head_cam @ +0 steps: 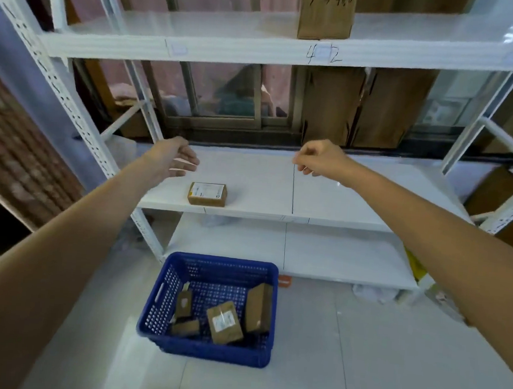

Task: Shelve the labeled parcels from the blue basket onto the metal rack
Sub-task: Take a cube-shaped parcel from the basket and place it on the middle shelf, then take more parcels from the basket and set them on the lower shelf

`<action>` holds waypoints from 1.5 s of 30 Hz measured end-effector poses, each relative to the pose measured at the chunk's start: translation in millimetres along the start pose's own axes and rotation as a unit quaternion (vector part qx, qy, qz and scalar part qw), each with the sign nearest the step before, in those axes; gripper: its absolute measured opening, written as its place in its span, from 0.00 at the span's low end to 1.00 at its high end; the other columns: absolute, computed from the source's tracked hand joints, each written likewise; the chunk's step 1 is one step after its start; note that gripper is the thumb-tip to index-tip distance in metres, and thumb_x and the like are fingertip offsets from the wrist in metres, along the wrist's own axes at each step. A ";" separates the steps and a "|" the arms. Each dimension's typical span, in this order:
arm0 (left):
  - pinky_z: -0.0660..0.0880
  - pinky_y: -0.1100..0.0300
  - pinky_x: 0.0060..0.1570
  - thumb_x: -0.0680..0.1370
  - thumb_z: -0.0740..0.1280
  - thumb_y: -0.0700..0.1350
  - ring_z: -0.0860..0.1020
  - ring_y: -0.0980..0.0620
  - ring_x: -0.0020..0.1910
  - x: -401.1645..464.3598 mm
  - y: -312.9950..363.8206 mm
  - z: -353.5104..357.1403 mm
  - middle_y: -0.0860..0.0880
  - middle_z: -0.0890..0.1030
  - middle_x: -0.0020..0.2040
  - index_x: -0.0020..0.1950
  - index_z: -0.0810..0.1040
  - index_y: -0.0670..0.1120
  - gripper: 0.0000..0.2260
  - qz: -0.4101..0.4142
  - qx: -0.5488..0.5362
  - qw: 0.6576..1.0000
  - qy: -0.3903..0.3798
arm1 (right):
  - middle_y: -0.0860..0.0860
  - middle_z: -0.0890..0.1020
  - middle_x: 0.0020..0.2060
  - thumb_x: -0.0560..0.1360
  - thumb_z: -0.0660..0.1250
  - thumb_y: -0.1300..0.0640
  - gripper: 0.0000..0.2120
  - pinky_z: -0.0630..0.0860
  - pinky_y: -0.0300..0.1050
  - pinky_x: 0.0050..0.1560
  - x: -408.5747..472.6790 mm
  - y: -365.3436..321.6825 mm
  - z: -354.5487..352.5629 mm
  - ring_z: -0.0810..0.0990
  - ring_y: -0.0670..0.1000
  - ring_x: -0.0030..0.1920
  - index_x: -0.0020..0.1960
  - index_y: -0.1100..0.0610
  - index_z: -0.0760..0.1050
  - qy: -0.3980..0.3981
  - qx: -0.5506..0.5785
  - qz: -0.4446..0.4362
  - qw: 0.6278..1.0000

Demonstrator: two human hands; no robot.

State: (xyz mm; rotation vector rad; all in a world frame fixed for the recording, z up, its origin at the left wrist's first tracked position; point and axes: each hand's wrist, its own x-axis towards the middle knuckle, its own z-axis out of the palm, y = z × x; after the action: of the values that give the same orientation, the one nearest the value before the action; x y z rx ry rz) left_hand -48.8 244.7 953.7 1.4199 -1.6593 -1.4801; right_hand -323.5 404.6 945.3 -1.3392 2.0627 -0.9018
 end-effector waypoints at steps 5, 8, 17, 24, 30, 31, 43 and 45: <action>0.74 0.58 0.44 0.82 0.55 0.47 0.80 0.48 0.42 22.2 -62.6 -25.3 0.45 0.82 0.44 0.43 0.78 0.42 0.15 -0.023 0.032 0.998 -0.046 | 0.53 0.84 0.43 0.76 0.69 0.52 0.07 0.77 0.42 0.45 -2.7 0.2 81.1 0.82 0.50 0.44 0.48 0.56 0.79 -0.010 -0.011 0.017 1.000; 0.76 0.55 0.49 0.80 0.59 0.45 0.81 0.48 0.42 52.5 -103.9 -51.1 0.46 0.83 0.42 0.43 0.79 0.42 0.12 -0.046 0.048 0.996 -0.052 | 0.51 0.83 0.42 0.76 0.68 0.53 0.04 0.77 0.43 0.45 11.8 -3.8 144.2 0.82 0.51 0.45 0.47 0.54 0.78 -0.013 -0.017 0.022 1.000; 0.75 0.58 0.41 0.78 0.59 0.39 0.80 0.48 0.42 149.4 -264.7 -123.4 0.48 0.82 0.39 0.40 0.78 0.42 0.10 -0.088 0.128 0.980 -0.122 | 0.47 0.82 0.44 0.75 0.67 0.53 0.03 0.79 0.49 0.49 66.8 22.2 323.7 0.81 0.50 0.46 0.46 0.52 0.78 0.007 -0.019 0.085 0.996; 0.71 0.59 0.40 0.78 0.59 0.41 0.78 0.48 0.44 216.4 -379.0 -105.1 0.48 0.81 0.40 0.37 0.77 0.45 0.12 -0.060 0.110 0.986 -0.106 | 0.47 0.81 0.45 0.76 0.67 0.54 0.05 0.77 0.45 0.49 106.0 109.3 411.0 0.79 0.48 0.47 0.51 0.53 0.78 0.022 -0.039 0.105 0.993; 0.74 0.45 0.51 0.79 0.59 0.43 0.77 0.42 0.47 283.9 -538.0 -49.5 0.39 0.81 0.48 0.39 0.74 0.46 0.10 -0.066 0.145 0.984 -0.078 | 0.44 0.80 0.46 0.76 0.67 0.52 0.08 0.74 0.40 0.46 144.3 228.5 526.4 0.78 0.43 0.46 0.54 0.51 0.77 0.013 -0.026 0.119 0.992; 0.73 0.46 0.47 0.80 0.59 0.44 0.76 0.43 0.44 292.9 -571.1 -40.2 0.40 0.79 0.47 0.40 0.73 0.45 0.10 -0.069 0.158 0.982 -0.074 | 0.43 0.80 0.46 0.76 0.67 0.52 0.09 0.74 0.40 0.46 151.6 249.4 550.5 0.78 0.44 0.46 0.55 0.51 0.77 0.003 -0.027 0.116 0.993; 0.65 0.54 0.33 0.82 0.56 0.42 0.67 0.50 0.26 397.1 -905.0 28.5 0.46 0.69 0.29 0.32 0.69 0.45 0.17 -0.136 0.275 0.932 -0.193 | 0.49 0.80 0.53 0.75 0.70 0.49 0.16 0.77 0.52 0.54 236.2 461.8 832.8 0.79 0.51 0.52 0.60 0.54 0.75 -0.138 -0.090 0.042 0.985; 0.68 0.52 0.38 0.81 0.59 0.42 0.71 0.51 0.29 404.8 -923.4 37.1 0.49 0.74 0.32 0.38 0.76 0.42 0.14 -0.143 0.322 0.875 -0.331 | 0.51 0.80 0.55 0.75 0.71 0.49 0.17 0.77 0.52 0.55 243.4 480.7 863.3 0.79 0.52 0.53 0.60 0.54 0.75 -0.182 -0.108 0.034 0.977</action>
State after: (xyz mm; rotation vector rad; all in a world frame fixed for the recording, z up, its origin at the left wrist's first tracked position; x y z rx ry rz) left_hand 120.8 16.6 -14.3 1.6422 -2.6515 -1.8068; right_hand -71.8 103.0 6.6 -1.4129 1.9410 -0.3736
